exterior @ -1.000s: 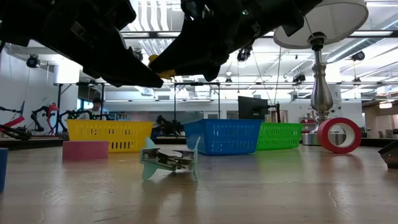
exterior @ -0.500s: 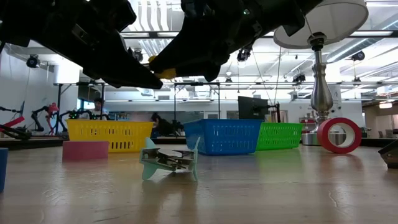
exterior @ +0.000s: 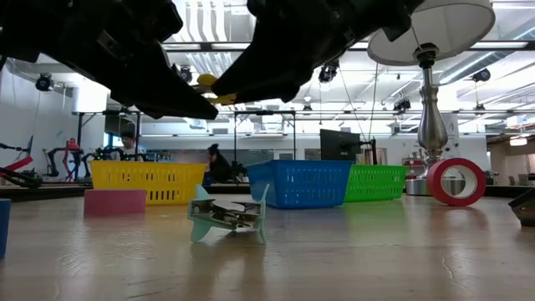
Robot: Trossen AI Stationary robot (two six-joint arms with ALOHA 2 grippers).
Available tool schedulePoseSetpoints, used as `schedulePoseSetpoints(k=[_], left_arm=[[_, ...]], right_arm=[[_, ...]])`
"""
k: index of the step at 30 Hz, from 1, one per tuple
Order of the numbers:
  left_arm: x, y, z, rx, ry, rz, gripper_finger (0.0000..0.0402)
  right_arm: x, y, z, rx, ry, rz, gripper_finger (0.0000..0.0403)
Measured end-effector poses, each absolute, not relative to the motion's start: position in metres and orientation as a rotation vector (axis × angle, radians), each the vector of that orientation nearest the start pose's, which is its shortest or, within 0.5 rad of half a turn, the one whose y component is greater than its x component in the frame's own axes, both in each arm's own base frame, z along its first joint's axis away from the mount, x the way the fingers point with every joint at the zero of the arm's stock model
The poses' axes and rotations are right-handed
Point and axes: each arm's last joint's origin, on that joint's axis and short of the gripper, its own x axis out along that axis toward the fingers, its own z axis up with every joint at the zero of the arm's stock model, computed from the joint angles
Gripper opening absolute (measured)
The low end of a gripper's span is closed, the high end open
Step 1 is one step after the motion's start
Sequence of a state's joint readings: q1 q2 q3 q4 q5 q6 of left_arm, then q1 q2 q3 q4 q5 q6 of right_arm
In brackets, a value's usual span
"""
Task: Pick and place Stapler, Stapler remover, tape
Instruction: Put the yellow stapler into the yellow bin
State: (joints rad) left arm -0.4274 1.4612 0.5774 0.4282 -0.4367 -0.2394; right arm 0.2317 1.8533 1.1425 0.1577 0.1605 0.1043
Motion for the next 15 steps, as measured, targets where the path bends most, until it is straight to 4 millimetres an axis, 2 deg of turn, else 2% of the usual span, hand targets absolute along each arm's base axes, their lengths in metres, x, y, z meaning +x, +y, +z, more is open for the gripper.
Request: schedulePoseSetpoints(k=[4,8,15], left_arm=[[0.256,-0.102,0.174,-0.033,0.411,0.107,0.0076],[0.249,-0.094,0.175,-0.005,0.46,0.229,0.0072],[0.223,-0.074,0.186,-0.047,0.595,0.41,0.0077]], right_arm=[[0.384,0.086,0.201,-0.016,0.59,0.039,0.0183],[0.379,0.087,0.214,-0.015,0.58,0.045,0.0183],[0.374,0.086,0.227,-0.009,0.552,0.049,0.0183]])
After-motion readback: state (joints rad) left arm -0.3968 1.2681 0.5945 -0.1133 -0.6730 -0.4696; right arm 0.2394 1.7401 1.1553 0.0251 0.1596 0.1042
